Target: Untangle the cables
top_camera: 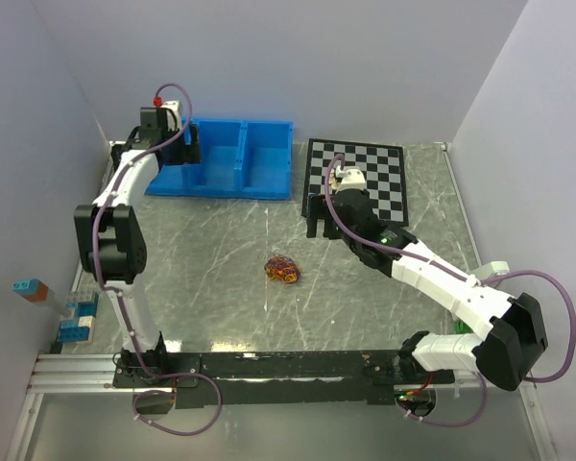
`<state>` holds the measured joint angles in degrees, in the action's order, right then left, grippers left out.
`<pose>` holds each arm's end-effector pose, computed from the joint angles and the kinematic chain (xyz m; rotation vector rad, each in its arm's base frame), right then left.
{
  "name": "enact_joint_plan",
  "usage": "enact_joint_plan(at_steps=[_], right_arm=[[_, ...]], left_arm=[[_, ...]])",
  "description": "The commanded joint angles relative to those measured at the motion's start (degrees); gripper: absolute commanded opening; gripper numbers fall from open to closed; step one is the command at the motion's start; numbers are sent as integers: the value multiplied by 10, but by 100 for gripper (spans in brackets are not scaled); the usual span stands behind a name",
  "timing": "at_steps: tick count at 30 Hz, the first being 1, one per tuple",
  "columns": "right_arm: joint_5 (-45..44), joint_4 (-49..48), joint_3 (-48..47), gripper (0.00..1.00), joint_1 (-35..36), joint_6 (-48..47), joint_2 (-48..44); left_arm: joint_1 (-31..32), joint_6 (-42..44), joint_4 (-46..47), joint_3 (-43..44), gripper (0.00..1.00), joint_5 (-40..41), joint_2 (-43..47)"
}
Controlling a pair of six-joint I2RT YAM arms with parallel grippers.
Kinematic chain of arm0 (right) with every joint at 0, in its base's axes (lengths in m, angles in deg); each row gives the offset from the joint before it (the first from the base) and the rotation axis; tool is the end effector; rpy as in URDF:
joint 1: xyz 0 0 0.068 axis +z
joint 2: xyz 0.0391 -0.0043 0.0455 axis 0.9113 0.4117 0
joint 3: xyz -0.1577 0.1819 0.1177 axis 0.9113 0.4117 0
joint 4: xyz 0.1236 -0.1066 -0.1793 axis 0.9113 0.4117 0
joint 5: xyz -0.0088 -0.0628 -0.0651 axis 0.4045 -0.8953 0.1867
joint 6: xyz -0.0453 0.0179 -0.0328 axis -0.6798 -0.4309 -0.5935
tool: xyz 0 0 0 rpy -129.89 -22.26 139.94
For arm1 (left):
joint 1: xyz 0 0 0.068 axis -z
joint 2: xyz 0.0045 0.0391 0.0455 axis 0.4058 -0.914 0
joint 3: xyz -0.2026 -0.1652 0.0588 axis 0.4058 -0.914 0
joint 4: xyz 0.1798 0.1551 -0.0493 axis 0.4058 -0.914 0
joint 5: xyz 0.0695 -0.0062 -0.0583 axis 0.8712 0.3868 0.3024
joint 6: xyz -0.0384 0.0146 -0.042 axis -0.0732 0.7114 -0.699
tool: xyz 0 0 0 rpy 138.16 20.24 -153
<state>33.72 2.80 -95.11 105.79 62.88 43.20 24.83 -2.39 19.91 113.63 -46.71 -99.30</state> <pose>0.2107 0.1591 0.3058 -0.1386 2.0749 0.3098 0.4427 -0.0097 0.2894 -0.0690 2.2378 -0.1439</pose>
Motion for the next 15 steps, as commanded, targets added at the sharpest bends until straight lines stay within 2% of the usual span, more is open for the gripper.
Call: enact_joint_plan(at_steps=[1, 5, 7, 9, 11, 15], right_arm=[[0, -20, -3, 100, 2, 3, -4], [0, -22, -6, 100, 2, 0, 1], [4, -29, 0, 99, 2, -5, 2], [0, -38, 8, 99, 2, -6, 4], [-1, -49, 15, 99, 2, -7, 9], [-11, -43, 2, 98, 1, -6, 33]], left_arm=[[17, -12, 42, 41, 97, 37, -44], [25, 0, 87, 37, 99, 77, -77], [25, 3, 97, 38, 88, 84, -92], [25, 2, 102, 37, 66, 90, -104], [27, 9, 106, 34, 49, 92, -115], [33, 21, 126, 2, 33, 104, -106]])
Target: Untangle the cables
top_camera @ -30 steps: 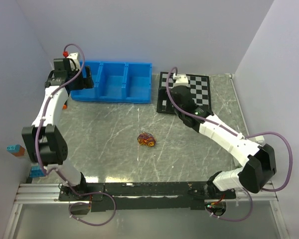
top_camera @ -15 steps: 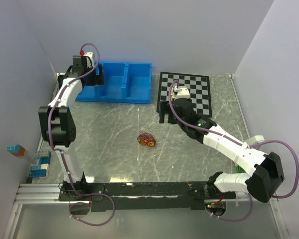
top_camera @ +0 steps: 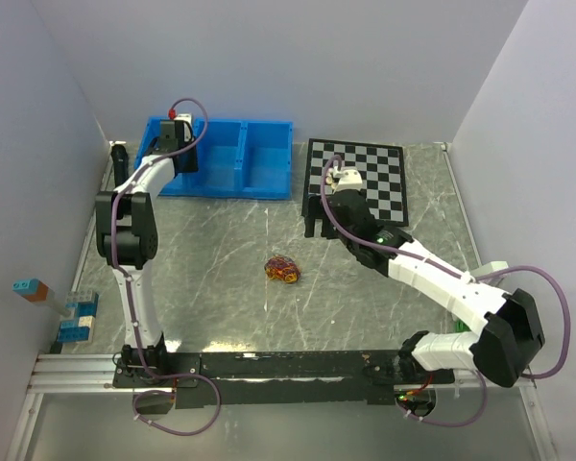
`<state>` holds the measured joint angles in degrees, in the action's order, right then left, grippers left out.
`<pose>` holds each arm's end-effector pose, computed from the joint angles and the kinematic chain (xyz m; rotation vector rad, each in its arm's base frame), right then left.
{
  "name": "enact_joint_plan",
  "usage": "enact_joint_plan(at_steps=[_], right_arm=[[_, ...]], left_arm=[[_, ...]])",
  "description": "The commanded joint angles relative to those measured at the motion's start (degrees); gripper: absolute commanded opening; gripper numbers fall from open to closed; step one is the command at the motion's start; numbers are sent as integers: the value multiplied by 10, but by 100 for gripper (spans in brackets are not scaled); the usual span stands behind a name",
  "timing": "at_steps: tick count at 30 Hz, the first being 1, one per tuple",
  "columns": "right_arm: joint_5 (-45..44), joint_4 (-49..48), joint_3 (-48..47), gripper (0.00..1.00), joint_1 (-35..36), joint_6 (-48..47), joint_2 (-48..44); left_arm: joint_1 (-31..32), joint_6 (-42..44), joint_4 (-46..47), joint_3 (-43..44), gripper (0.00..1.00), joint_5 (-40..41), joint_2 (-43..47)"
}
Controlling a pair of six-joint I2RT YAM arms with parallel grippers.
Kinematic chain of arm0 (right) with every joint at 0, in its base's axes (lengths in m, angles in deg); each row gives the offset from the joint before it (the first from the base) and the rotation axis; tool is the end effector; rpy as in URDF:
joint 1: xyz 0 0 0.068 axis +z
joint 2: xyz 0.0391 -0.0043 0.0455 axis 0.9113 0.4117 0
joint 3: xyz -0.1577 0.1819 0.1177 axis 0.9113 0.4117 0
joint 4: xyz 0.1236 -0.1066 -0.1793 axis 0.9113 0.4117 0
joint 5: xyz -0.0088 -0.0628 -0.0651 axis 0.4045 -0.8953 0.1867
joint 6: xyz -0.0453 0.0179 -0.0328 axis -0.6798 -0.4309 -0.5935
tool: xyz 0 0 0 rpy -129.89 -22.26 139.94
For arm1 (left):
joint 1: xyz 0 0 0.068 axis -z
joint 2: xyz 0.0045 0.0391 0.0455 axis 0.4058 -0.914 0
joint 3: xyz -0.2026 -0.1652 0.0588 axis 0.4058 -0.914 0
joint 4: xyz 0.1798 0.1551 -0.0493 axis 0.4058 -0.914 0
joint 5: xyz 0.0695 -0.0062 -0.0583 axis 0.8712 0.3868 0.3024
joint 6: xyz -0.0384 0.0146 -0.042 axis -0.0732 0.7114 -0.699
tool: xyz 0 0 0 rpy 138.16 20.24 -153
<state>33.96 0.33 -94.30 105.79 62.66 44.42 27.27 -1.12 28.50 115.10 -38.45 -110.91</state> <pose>0.2150 0.1629 0.3002 -0.1429 2.0687 0.3158 0.4841 -0.0249 0.2212 -0.0743 2.2602 0.0089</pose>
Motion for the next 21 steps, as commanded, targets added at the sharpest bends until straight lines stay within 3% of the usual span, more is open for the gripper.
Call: enact_joint_plan(at_steps=[1, 11, 21], right_arm=[[-19, -12, -10, 97, 2, -3, 27], [-27, -9, -8, 95, 1, 15, 52], [-38, 14, 16, 92, 1, 50, 44]], left_arm=[[11, 13, 45, -27, 30, 18, 17], [47, 29, 85, -194, 20, 21, 127], [51, 42, 92, -326, 19, 23, 244]])
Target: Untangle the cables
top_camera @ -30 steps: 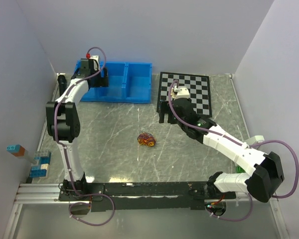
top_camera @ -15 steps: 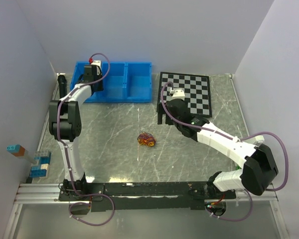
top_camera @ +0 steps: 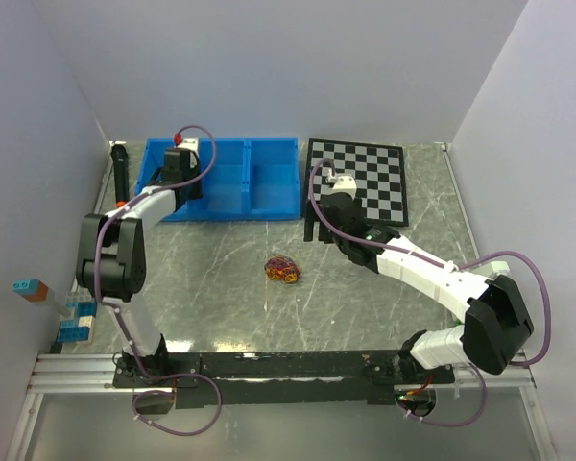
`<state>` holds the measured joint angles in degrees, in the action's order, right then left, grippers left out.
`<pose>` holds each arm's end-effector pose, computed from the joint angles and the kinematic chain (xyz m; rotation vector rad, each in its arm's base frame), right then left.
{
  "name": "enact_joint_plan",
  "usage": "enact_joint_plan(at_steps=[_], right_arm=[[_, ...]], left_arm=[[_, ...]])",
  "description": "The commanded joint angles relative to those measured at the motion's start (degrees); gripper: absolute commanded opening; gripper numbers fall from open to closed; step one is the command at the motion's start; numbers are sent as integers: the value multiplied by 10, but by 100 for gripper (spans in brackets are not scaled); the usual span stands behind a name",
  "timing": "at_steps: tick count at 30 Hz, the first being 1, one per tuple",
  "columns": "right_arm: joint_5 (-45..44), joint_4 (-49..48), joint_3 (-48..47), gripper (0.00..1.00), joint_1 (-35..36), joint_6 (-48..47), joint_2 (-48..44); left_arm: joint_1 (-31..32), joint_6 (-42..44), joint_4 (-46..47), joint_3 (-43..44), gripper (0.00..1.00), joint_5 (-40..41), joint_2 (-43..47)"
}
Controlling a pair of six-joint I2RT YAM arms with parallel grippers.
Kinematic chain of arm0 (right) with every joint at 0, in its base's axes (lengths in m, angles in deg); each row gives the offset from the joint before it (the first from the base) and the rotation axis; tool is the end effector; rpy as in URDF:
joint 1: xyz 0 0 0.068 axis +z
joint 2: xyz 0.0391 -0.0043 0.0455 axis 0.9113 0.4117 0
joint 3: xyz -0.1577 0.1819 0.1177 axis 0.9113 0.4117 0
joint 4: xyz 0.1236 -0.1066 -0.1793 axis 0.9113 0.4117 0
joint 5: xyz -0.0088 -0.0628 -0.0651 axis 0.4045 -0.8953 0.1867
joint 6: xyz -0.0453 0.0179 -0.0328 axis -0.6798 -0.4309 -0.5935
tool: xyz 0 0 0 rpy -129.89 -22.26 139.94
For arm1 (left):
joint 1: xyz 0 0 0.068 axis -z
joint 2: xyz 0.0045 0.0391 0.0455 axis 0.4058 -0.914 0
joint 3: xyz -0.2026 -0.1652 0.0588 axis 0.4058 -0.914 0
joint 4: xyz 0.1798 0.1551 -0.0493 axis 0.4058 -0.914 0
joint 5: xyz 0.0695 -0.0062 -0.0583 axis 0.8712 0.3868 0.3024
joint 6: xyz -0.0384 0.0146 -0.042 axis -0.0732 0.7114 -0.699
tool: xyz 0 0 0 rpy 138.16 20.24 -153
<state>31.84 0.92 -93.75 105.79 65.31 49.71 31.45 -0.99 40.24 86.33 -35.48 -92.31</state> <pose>0.2268 0.1709 0.2726 -0.1043 2.1608 0.2408 0.3985 -0.0470 0.2187 -0.0190 2.2300 0.0252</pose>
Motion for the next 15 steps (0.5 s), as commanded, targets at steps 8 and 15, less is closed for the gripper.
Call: enact_joint_plan(at_steps=[8, 15], right_arm=[[-24, 38, 10, 91, 2, 61, -12], [-66, 130, -79, 89, 1, 94, 54]], left_arm=[[38, 65, -27, -135, 18, -24, 158], [57, 96, -34, -215, 17, -43, 238]])
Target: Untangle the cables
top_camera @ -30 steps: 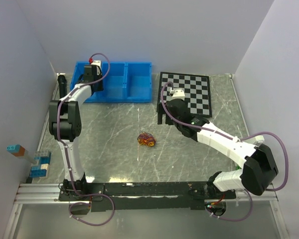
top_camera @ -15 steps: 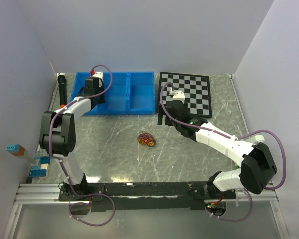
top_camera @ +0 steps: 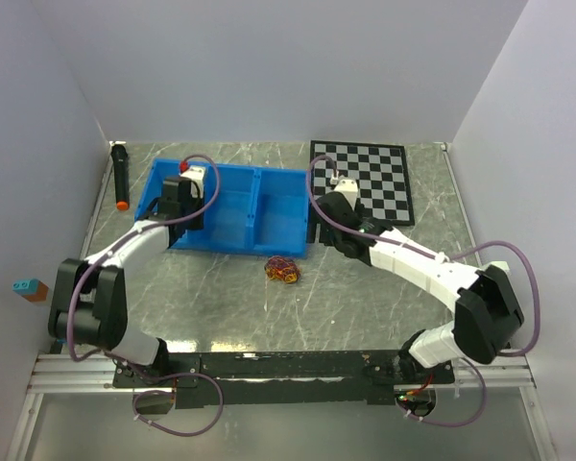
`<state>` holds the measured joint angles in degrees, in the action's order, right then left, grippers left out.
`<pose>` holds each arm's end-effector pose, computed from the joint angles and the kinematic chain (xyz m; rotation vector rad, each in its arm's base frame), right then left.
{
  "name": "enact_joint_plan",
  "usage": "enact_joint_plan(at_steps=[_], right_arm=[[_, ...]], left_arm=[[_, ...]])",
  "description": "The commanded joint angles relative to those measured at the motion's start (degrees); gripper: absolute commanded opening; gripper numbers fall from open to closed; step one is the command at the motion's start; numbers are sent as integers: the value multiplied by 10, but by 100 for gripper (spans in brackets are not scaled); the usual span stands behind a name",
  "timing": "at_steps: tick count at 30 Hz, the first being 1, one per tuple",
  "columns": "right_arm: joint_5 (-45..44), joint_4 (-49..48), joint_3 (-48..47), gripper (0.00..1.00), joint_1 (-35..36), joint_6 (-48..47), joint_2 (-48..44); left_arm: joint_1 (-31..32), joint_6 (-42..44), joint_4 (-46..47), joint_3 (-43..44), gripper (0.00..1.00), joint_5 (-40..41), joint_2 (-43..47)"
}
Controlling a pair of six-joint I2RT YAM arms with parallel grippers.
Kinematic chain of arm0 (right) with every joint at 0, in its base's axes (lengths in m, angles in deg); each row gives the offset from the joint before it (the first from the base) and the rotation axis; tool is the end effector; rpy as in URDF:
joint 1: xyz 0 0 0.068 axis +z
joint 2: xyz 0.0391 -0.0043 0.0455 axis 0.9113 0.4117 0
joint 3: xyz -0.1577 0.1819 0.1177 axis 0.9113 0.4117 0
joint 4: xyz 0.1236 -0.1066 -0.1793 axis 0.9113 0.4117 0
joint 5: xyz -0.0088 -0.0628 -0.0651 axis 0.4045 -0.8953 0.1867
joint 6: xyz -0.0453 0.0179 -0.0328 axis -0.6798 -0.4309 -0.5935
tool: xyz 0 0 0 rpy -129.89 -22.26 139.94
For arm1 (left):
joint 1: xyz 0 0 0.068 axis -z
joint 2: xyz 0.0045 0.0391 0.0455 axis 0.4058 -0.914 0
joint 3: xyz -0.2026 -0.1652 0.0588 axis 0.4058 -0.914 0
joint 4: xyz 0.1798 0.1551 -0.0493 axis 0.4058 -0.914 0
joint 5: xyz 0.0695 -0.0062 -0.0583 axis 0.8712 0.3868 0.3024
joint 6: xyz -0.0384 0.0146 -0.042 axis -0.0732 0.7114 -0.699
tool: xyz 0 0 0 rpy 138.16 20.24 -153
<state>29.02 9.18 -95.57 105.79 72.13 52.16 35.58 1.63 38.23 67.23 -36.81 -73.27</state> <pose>0.2269 0.1685 0.2596 0.0102 2.2791 0.1539 0.3078 -0.0588 0.2239 0.1297 2.2642 -0.0092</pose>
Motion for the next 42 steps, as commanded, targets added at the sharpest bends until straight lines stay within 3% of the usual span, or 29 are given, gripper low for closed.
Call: enact_joint_plan(at_steps=[1, 16, 23, 28, 31, 35, 38, 40, 42], right_arm=[[-41, 51, -71, 89, 0, 27, 35], [-9, 51, -78, 84, 1, 67, 105], [3, 48, -48, 71, 3, 81, 115], [-11, 55, -18, 55, 6, 93, 99], [-27, 58, -8, 46, 2, 85, 87], [-38, 53, -8, 36, -19, 63, 79], [-40, 47, -16, 32, -35, 34, 81], [-34, 35, -18, 32, -46, 7, 84], [-23, 9, -15, 33, -54, -49, 89]], left_arm=[[16, 71, -15, -35, 17, -28, 57], [74, 97, -73, -129, 17, -36, 182], [90, 105, -97, -153, 15, -48, 204], [123, 105, -109, -146, 18, -43, 224], [151, 99, -121, -128, 26, -55, 218], [181, 105, -146, -101, 69, -82, 186], [184, 106, -173, -78, 82, -108, 166], [184, 113, -186, -59, 97, -122, 169], [182, 119, -200, -37, 97, -129, 178]])
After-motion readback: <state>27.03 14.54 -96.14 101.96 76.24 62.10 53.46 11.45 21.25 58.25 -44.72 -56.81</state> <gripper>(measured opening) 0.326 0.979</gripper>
